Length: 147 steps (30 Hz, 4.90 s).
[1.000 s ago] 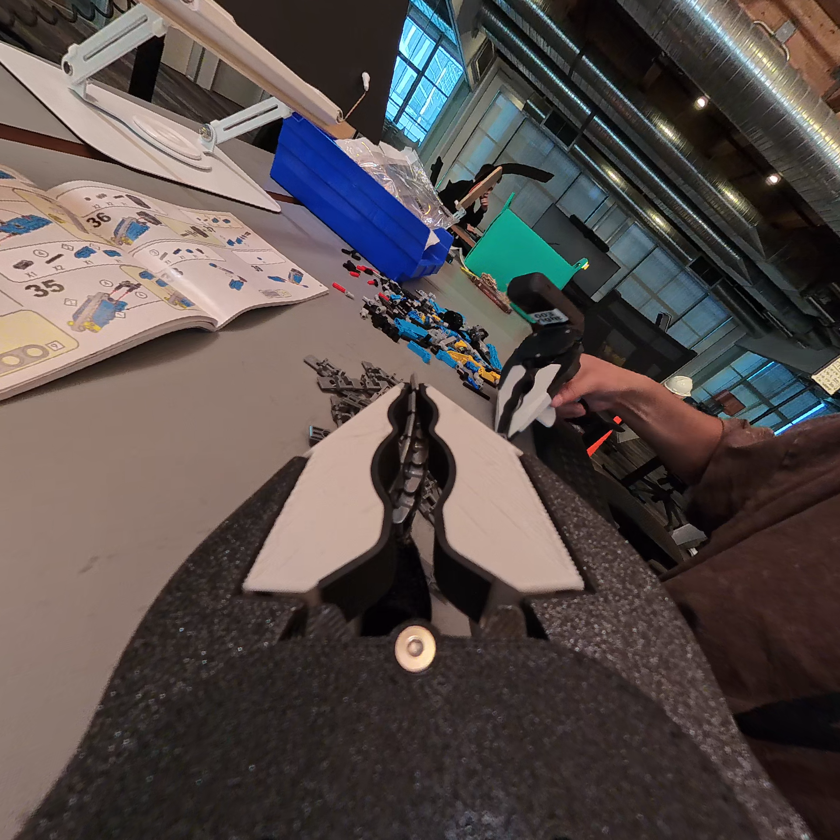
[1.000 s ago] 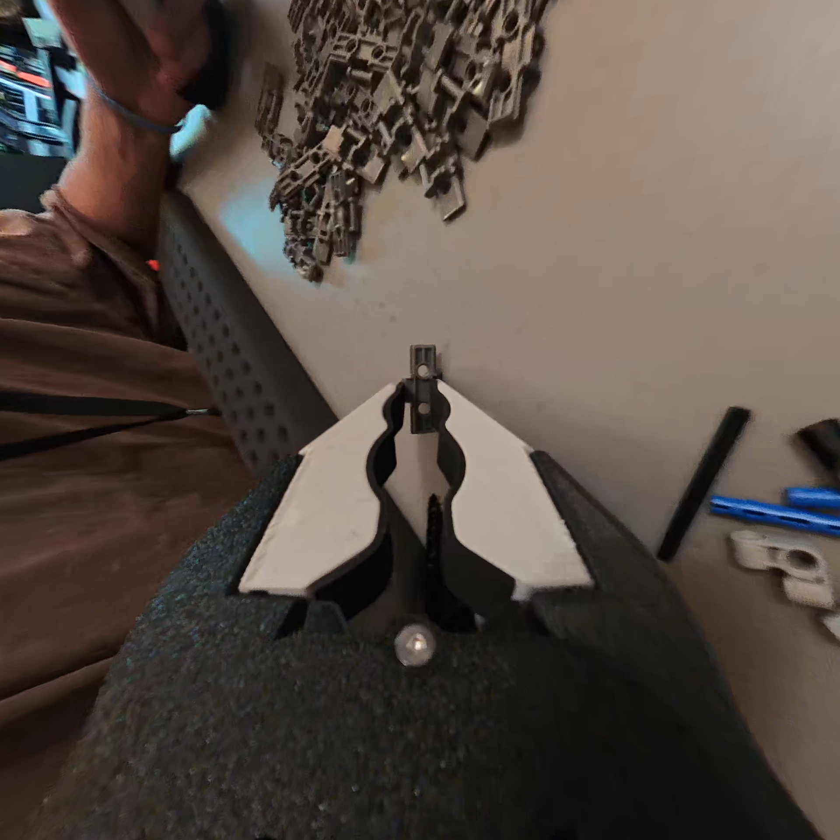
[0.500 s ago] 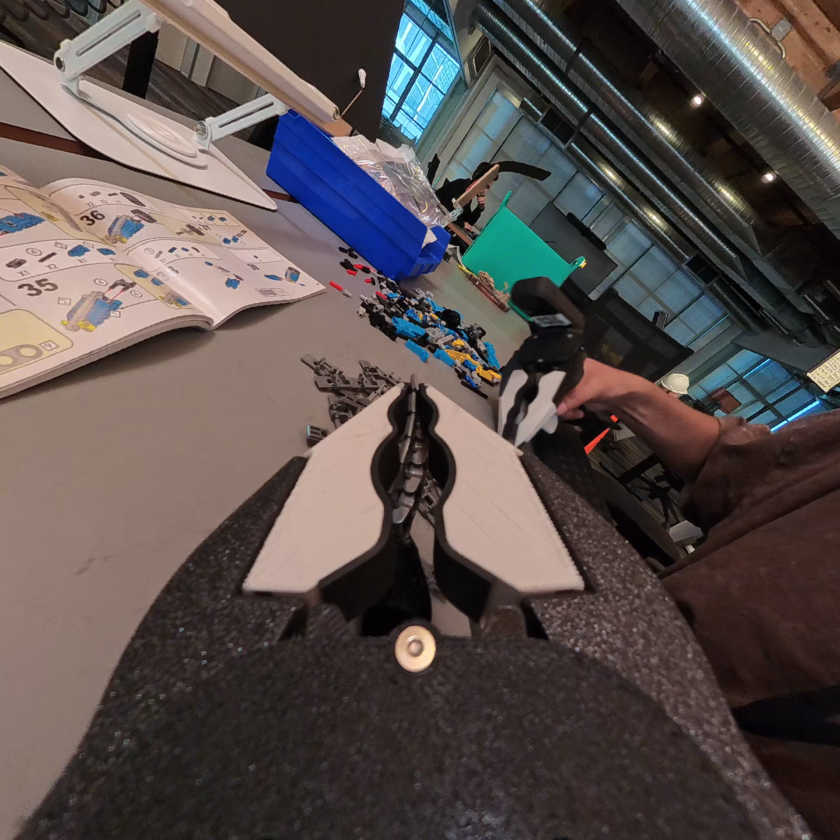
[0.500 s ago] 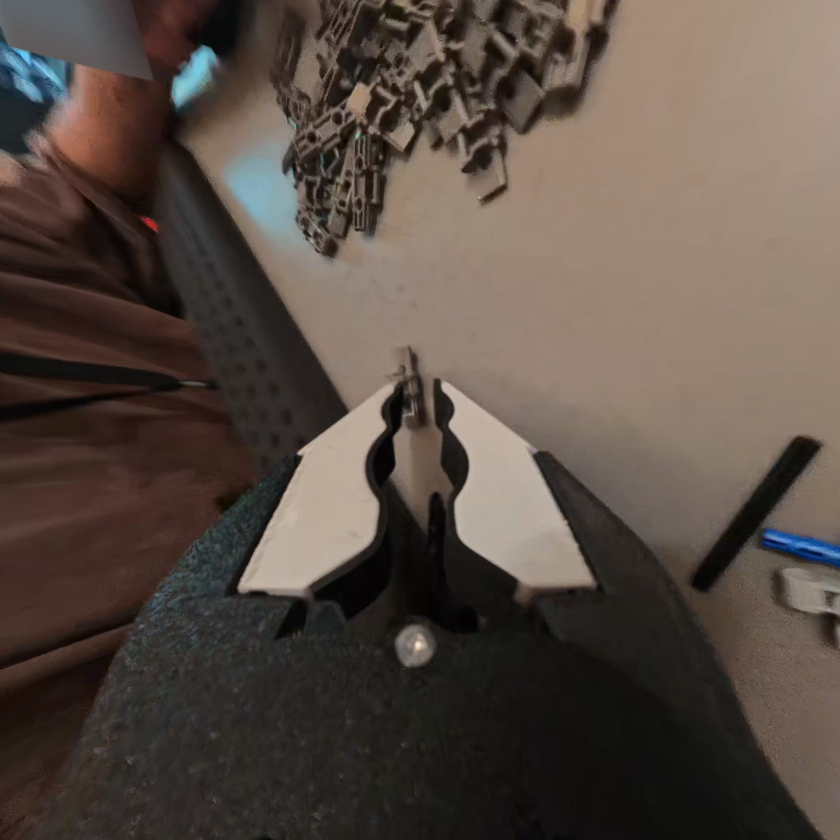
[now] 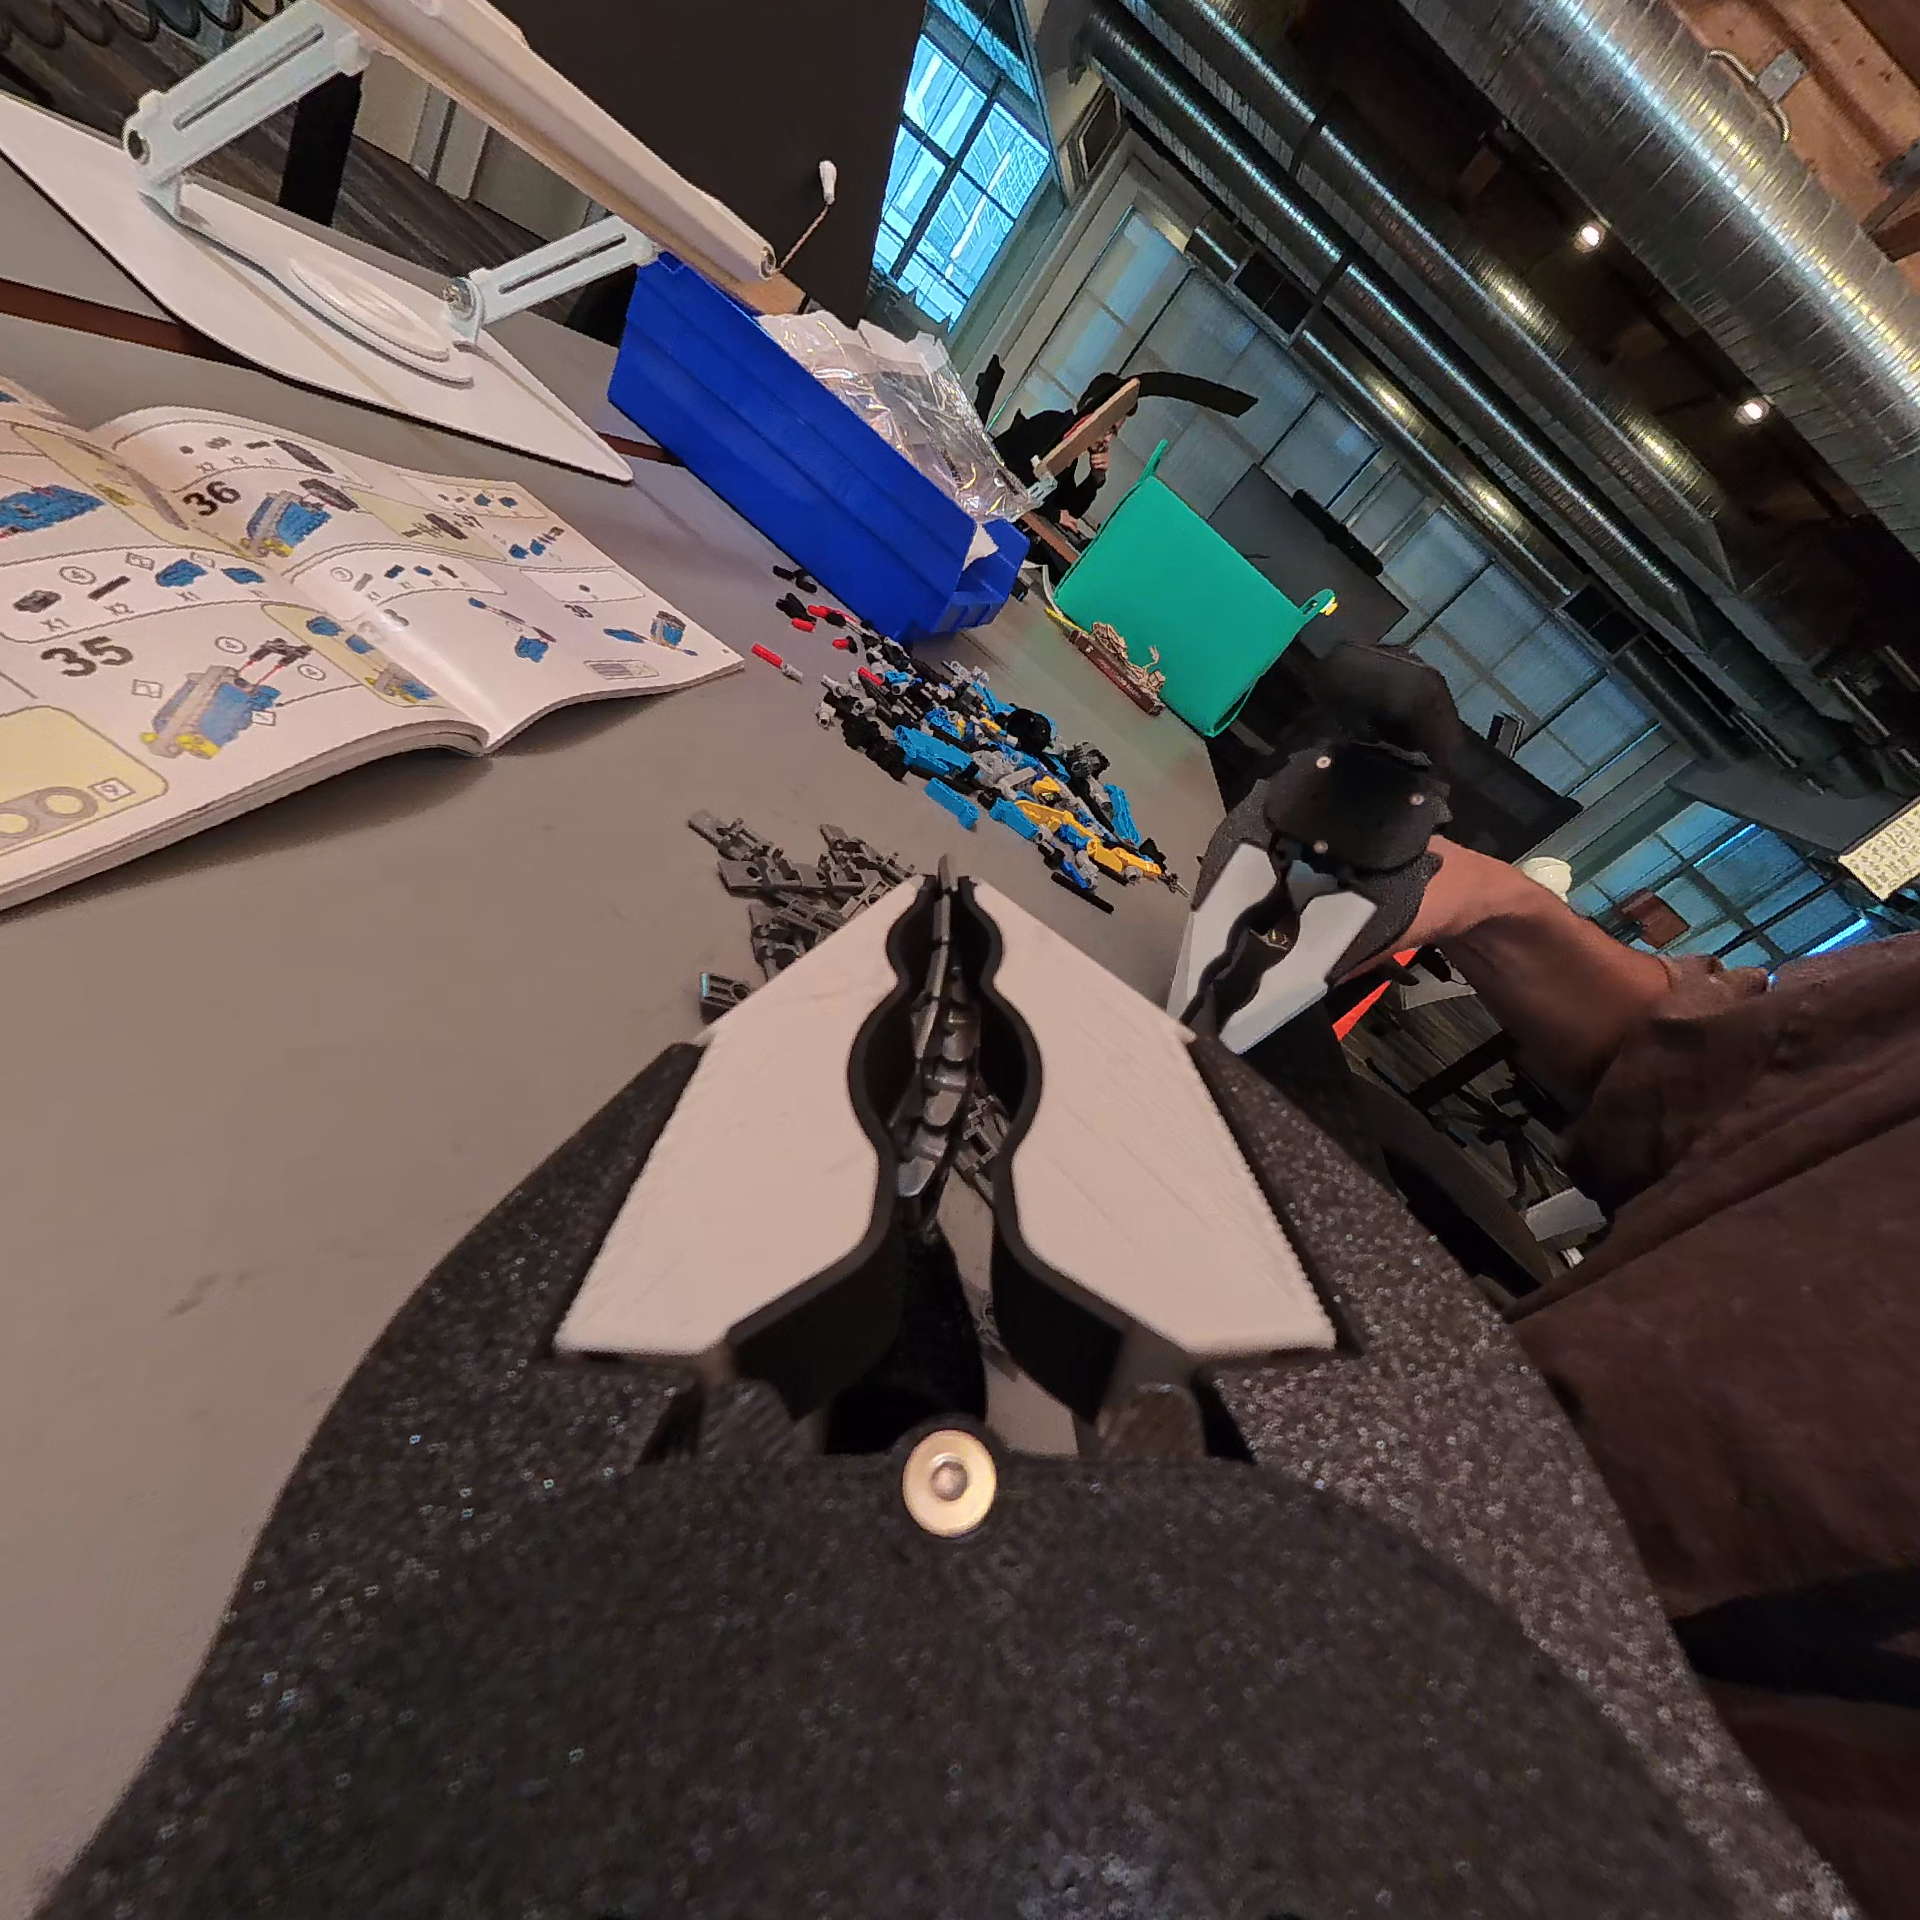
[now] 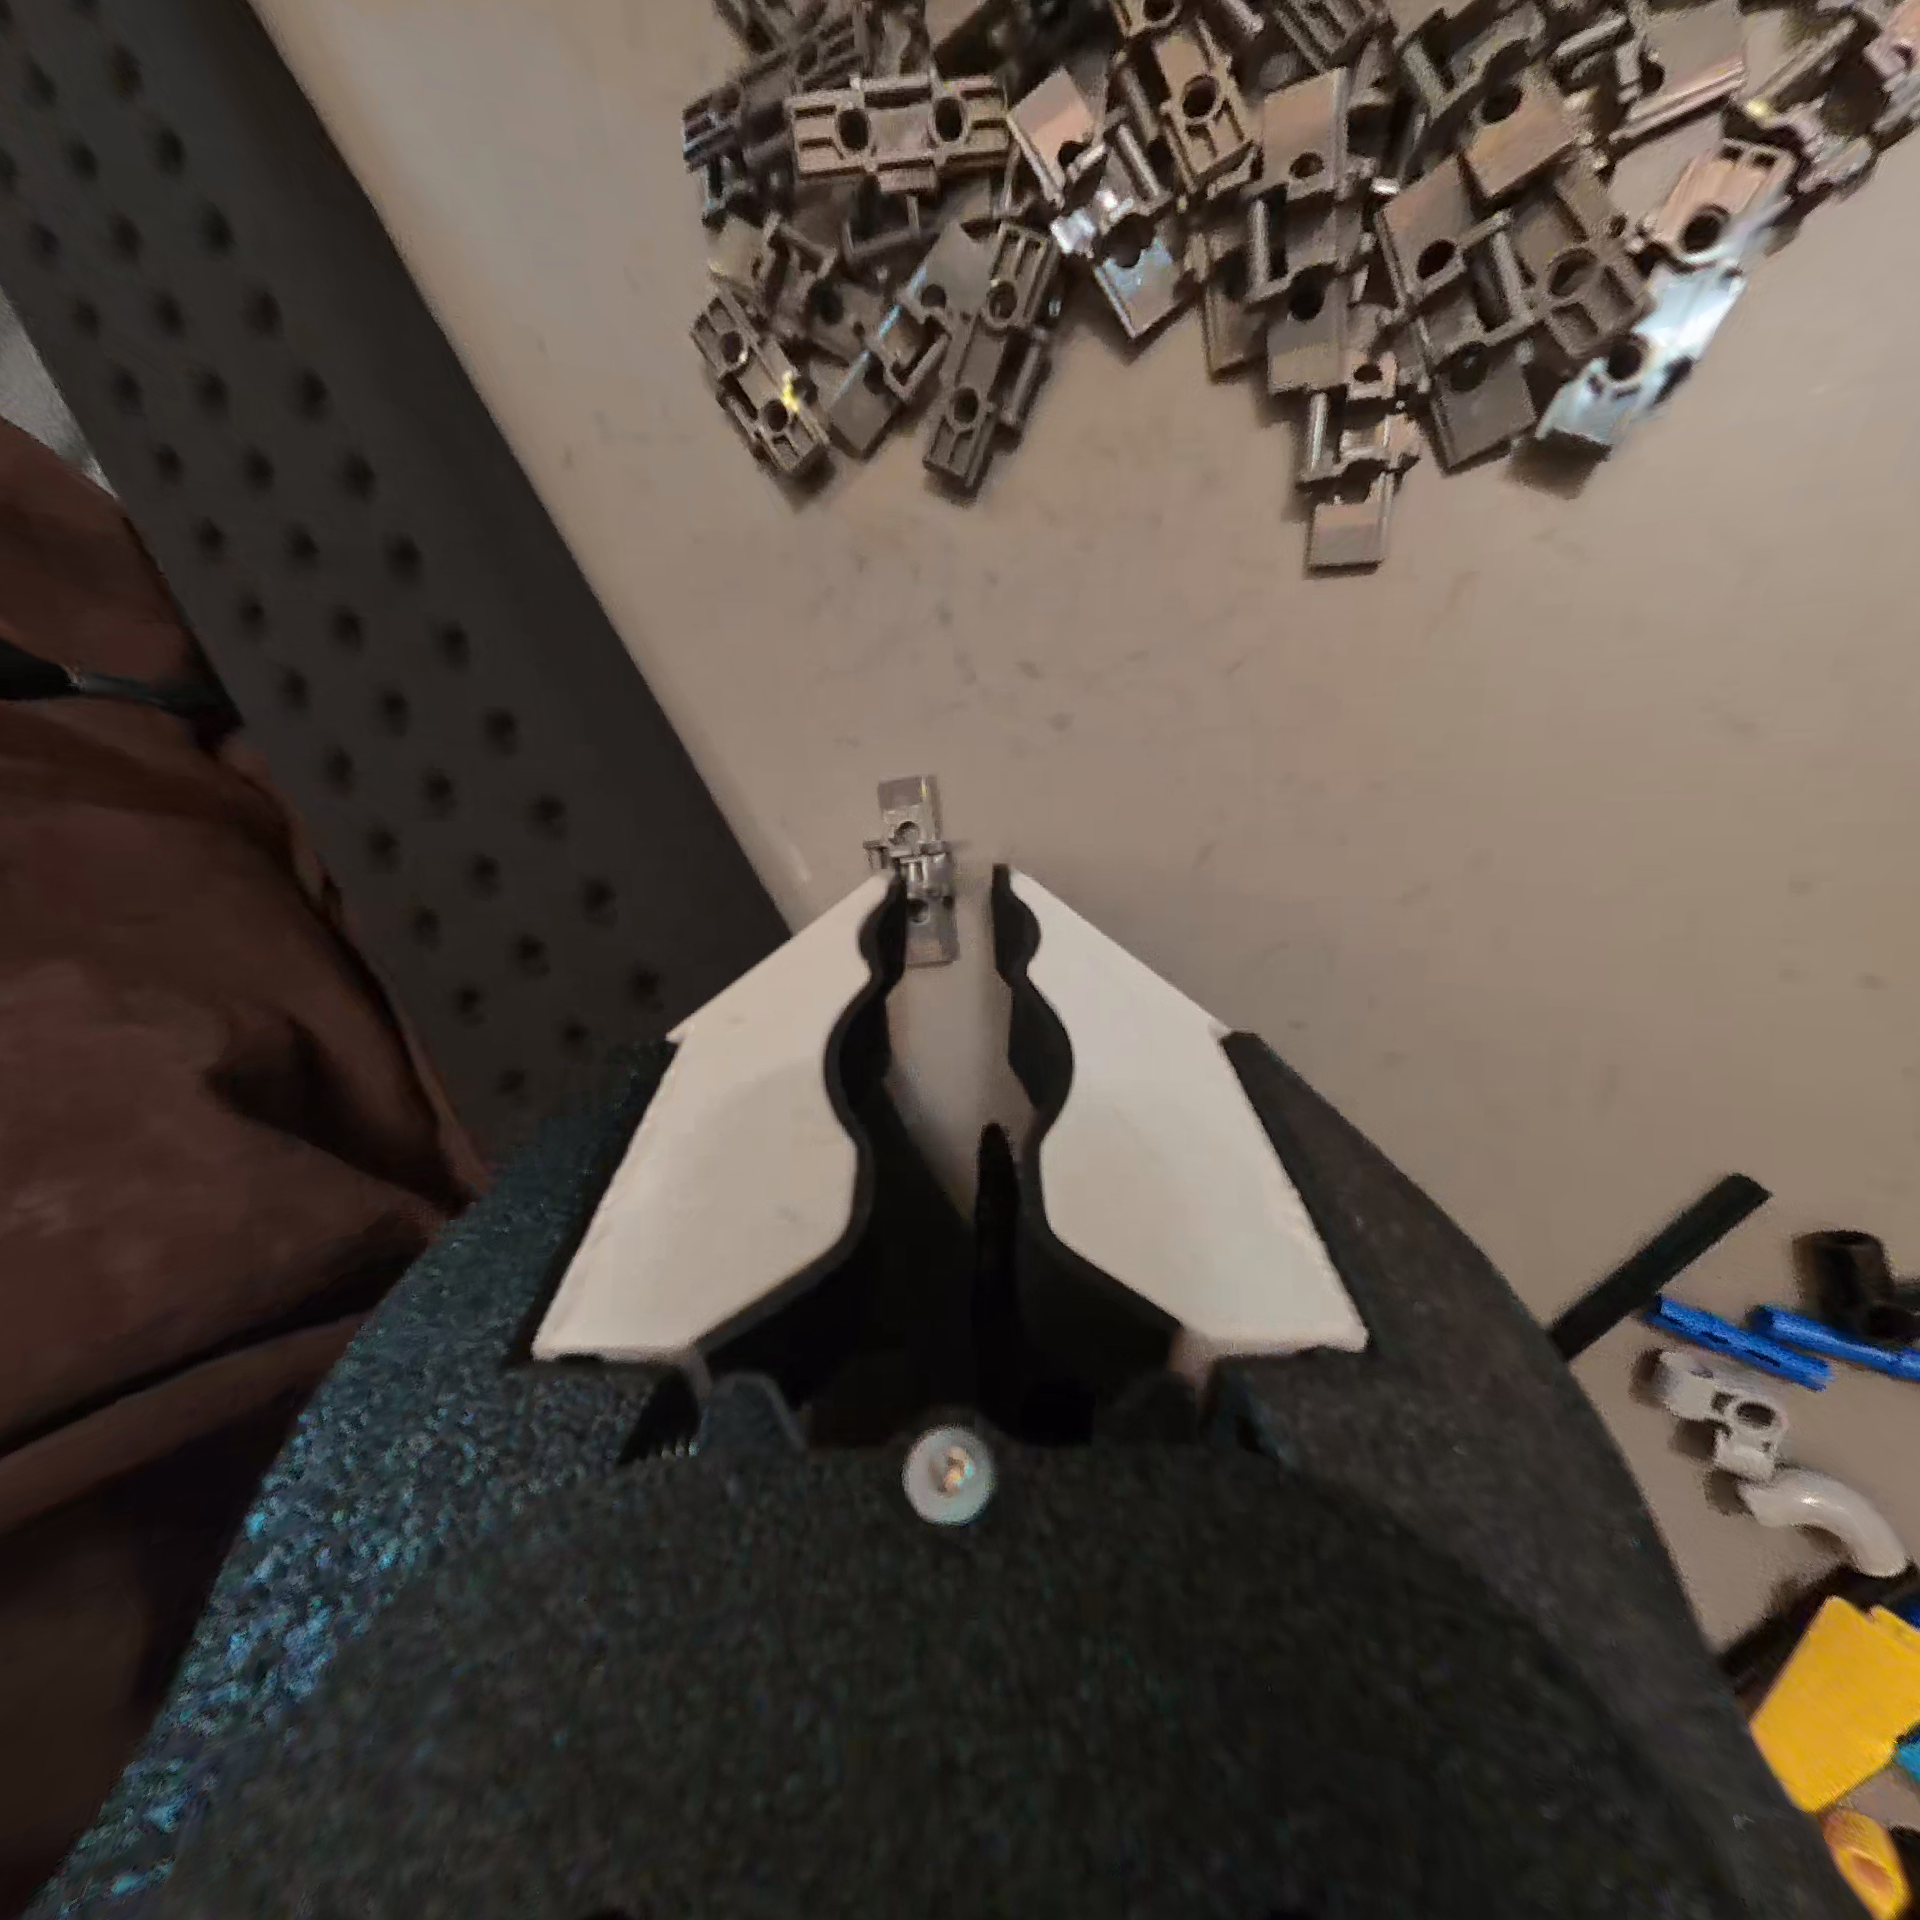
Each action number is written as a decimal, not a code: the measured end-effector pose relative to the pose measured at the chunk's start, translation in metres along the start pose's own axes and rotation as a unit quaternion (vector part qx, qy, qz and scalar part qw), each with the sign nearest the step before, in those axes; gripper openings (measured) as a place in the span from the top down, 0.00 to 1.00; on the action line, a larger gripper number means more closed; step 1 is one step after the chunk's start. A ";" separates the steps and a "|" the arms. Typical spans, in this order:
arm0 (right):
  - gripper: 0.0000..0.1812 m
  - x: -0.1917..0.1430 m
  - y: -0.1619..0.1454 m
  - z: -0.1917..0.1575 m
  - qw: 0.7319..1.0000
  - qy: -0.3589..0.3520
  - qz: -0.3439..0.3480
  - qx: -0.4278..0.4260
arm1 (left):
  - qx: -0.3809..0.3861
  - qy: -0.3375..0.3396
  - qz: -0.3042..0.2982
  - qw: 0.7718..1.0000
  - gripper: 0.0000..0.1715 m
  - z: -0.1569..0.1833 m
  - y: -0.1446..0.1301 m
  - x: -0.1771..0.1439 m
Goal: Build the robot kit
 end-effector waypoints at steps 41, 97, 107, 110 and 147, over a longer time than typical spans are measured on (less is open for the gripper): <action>0.95 0.005 -0.003 -0.019 0.984 -0.124 -0.067 -0.109 | 0.007 -0.014 -0.001 1.000 0.99 0.005 -0.001 0.001; 0.96 0.022 0.214 -0.021 0.892 -0.250 0.375 -0.032 | -0.089 0.018 0.093 0.992 0.98 0.002 0.003 0.004; 0.96 0.024 0.216 -0.024 0.876 -0.297 0.371 -0.078 | -0.161 -0.013 0.109 0.981 0.98 0.000 0.003 0.001; 0.96 0.024 0.218 -0.028 0.868 -0.317 0.373 -0.086 | -0.184 -0.027 0.118 0.975 0.98 0.000 0.003 0.001; 0.88 0.018 0.204 -0.015 0.900 -0.081 0.426 -0.041 | -0.113 -0.022 0.091 0.989 0.99 0.004 0.007 -0.003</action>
Point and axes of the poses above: each gripper's, where its closed fingertips meet, x out along the fingers, y out of its top, z = x × y across the jaws, the point moved 4 cm from there along -x, back along the fingers, and after that the axes turned 2 degrees about -y, right-handed, at the moved point
